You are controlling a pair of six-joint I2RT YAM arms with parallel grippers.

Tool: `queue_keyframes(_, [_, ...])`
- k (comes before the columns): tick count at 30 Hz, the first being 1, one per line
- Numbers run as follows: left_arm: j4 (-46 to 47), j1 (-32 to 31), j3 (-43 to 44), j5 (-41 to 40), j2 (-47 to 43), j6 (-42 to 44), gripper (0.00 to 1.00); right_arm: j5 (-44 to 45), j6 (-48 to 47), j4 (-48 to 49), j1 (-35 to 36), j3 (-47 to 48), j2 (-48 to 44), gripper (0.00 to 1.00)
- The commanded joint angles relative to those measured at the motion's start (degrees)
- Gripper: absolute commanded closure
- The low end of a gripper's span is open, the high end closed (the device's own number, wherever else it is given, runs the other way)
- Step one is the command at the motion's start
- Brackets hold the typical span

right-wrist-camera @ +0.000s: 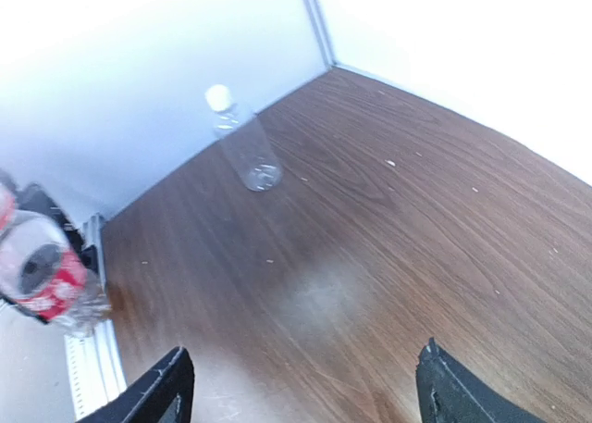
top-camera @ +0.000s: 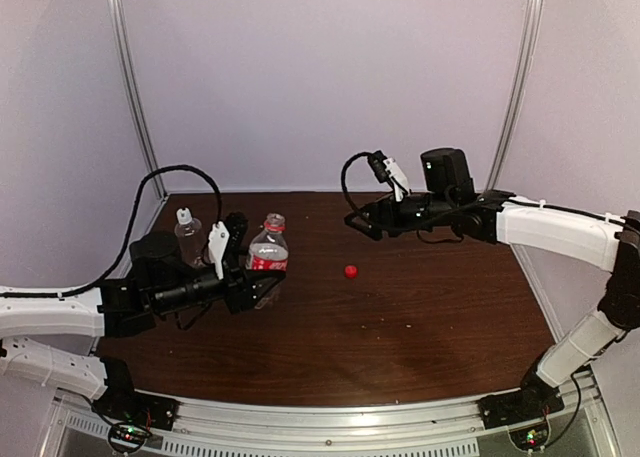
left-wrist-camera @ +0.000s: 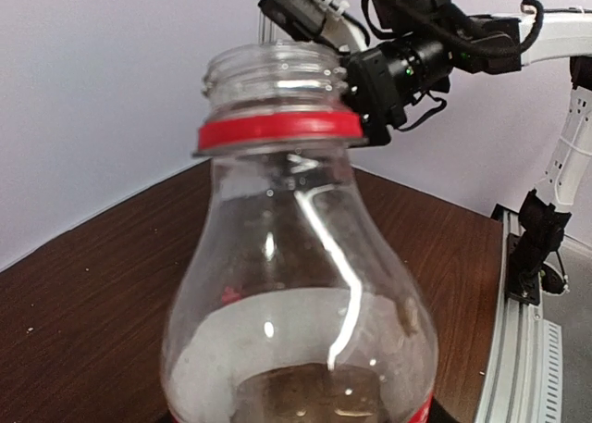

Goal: Unscrew the bottle caps

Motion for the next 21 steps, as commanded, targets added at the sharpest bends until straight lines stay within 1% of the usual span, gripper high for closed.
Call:
queue_keyframes(1, [4.39,0.05,-0.51,3.82,1.2,1.92,0.59,-11.68,0.0,-2.81,3.0,2.22,-4.76,0.16])
queue_keyframes(6, [5.16,-0.03,0.64,7.22,3.79,1.66,0.56,-14.43,0.48,-4.46,8.36,8.1,-4.56,0.12])
queue_keyframes(12, [7.28,-0.07,1.8,10.17,6.11,0.49,0.54,-13.46,-1.2,-9.27,13.31,15.67,0.99,0.12])
queue_keyframes(16, [7.36,-0.15,2.76,11.33,7.39,0.16,0.54,-12.07,-2.7,-12.45,15.45,19.63,5.17,0.16])
queue_keyframes(19, [7.69,-0.15,2.79,11.47,7.66,0.09,0.54,-12.21,-3.24,-13.53,16.22,20.8,7.11,0.23])
queue_keyframes(21, [7.8,-0.17,2.66,11.53,7.49,0.05,0.54,-12.6,-3.41,-13.69,16.38,21.04,7.83,0.29])
